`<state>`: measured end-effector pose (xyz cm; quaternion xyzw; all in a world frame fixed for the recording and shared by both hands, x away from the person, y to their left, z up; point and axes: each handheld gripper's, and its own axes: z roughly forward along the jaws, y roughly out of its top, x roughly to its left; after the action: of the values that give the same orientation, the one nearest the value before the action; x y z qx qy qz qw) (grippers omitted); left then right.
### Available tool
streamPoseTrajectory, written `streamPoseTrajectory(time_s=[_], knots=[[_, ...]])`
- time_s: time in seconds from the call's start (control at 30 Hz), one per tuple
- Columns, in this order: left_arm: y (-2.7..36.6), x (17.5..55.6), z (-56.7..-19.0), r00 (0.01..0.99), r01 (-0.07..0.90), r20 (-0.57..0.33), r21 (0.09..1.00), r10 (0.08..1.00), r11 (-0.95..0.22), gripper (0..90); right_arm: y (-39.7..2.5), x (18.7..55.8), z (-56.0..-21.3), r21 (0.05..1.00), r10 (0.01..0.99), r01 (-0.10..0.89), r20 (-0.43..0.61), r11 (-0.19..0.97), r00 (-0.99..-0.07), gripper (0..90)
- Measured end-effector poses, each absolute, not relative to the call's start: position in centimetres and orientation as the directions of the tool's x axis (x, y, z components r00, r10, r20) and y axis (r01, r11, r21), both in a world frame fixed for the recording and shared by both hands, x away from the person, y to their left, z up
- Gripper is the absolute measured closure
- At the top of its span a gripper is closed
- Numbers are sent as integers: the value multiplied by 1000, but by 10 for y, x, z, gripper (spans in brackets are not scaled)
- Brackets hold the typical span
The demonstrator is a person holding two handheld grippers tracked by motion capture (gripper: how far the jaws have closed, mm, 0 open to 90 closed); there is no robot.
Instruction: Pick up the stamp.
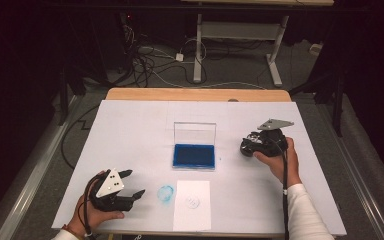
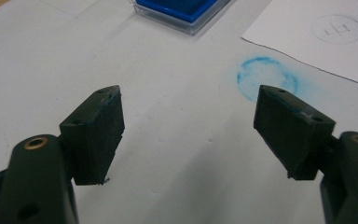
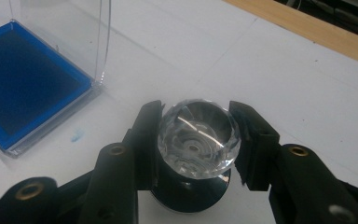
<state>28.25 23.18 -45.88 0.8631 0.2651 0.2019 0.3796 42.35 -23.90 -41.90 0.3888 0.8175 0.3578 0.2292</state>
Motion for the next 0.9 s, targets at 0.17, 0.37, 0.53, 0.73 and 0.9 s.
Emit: streamPoseTrajectory(time_s=[0.17,0.37,0.53,0.73,0.9], knots=[[232,283,-459,780,302,147,762,608,-572,236,-240,419,-412,781,796,452,-94,432,-598,572],[232,283,-458,776,301,151,765,613,-570,236,-244,413,-404,799,795,434,-88,415,-600,572],[232,283,-459,775,303,150,765,614,-568,236,-246,408,-399,807,794,424,-88,411,-602,572],[233,283,-458,774,301,149,768,615,-566,236,-244,400,-391,821,778,392,-97,415,-620,572],[232,286,-458,776,302,147,767,614,-566,236,-244,392,-383,837,769,365,-100,408,-631,572]])
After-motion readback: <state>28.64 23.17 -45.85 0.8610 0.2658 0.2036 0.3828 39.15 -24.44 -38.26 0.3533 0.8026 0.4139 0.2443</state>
